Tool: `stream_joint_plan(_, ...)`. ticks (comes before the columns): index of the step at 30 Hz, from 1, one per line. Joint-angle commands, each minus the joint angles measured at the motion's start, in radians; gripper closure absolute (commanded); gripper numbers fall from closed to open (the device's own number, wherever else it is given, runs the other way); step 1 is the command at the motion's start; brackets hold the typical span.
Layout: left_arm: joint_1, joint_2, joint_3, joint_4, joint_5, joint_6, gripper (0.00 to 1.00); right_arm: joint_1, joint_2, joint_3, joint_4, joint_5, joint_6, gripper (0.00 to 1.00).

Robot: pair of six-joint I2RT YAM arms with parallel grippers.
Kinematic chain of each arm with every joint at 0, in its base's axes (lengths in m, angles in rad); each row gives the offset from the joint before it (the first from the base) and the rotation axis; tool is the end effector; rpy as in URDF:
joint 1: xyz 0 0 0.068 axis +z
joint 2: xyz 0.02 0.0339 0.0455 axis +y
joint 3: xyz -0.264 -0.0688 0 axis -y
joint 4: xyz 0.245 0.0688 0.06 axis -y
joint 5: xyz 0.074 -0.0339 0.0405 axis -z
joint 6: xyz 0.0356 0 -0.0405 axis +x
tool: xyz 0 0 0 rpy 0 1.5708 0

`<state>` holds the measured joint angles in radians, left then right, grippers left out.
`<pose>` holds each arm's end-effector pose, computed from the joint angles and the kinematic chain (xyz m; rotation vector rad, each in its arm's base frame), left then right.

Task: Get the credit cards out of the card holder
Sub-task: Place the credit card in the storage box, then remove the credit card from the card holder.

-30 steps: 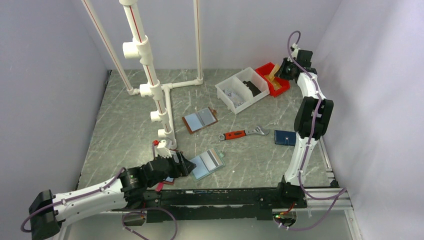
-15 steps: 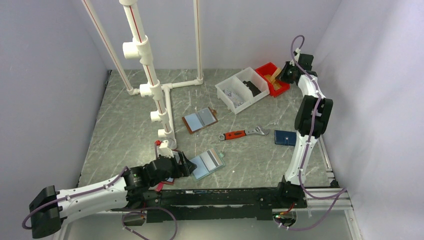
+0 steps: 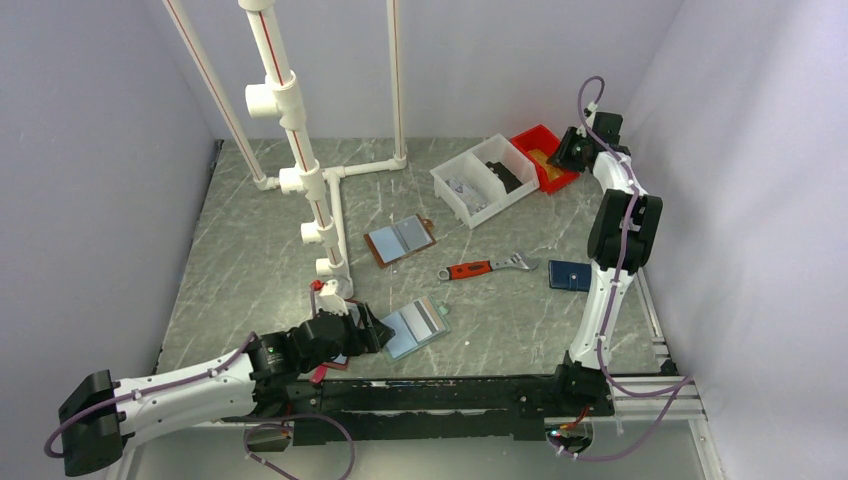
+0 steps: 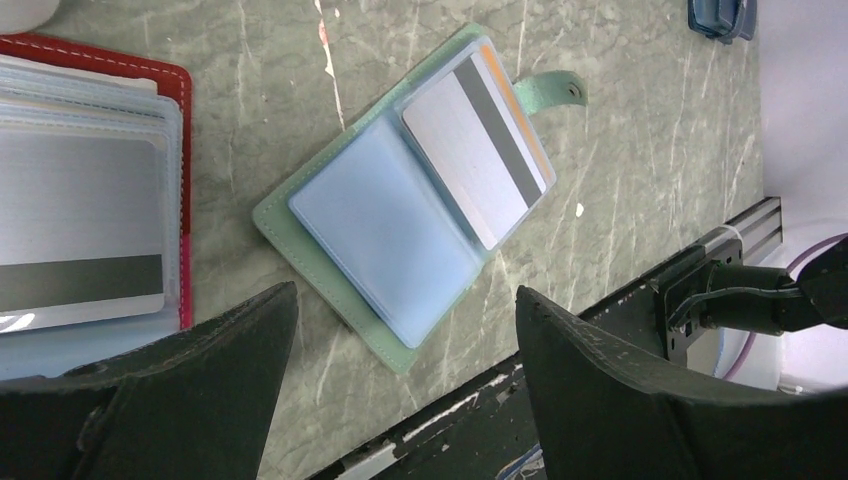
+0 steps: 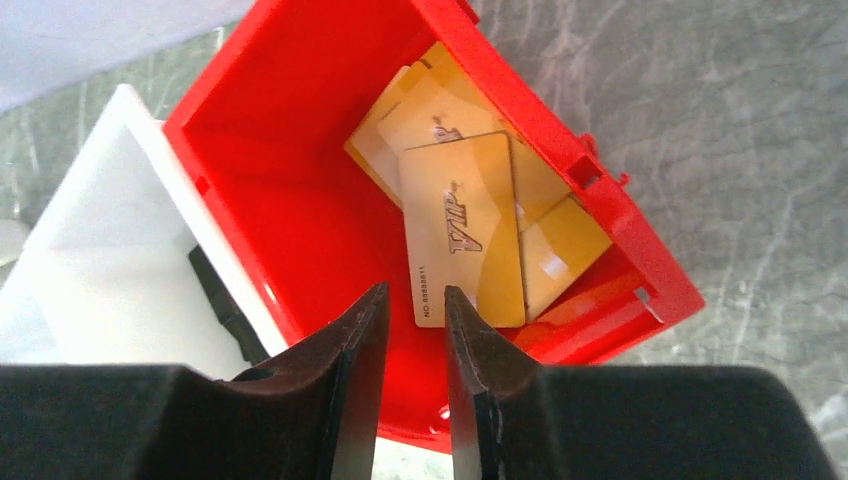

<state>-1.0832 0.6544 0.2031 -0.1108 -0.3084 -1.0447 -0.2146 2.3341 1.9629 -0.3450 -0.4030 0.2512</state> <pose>0.0791 -0.1261 0.1638 -0.1491 2.2449 -0.9126 0.5238 -0.0999 0.2012 0.3161 2.2405 0.4789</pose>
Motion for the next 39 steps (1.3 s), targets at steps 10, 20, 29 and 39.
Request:
stream_joint_plan(10, 0.001, 0.003, 0.043, 0.062, 0.103, -0.074, 0.15, -0.005, -0.268, -0.126, -0.059, -0.002, -0.166, 0.67)
stream_joint_plan(20, 0.0, 0.117, 0.106, 0.07, 0.164, -0.12, 0.16, -0.006, -0.587, -0.404, -0.249, -0.384, -0.486, 0.67)
stream_joint_plan(29, -0.003, 0.304, 0.195, 0.103, 0.2, -0.166, 0.22, 0.044, -0.844, -0.667, -0.422, -0.614, -0.707, 0.67)
stream_joint_plan(39, -0.027, 0.44, 0.232, 0.181, 0.18, -0.214, 0.32, 0.338, -1.02, -0.97, -0.38, -0.679, -0.802, 0.68)
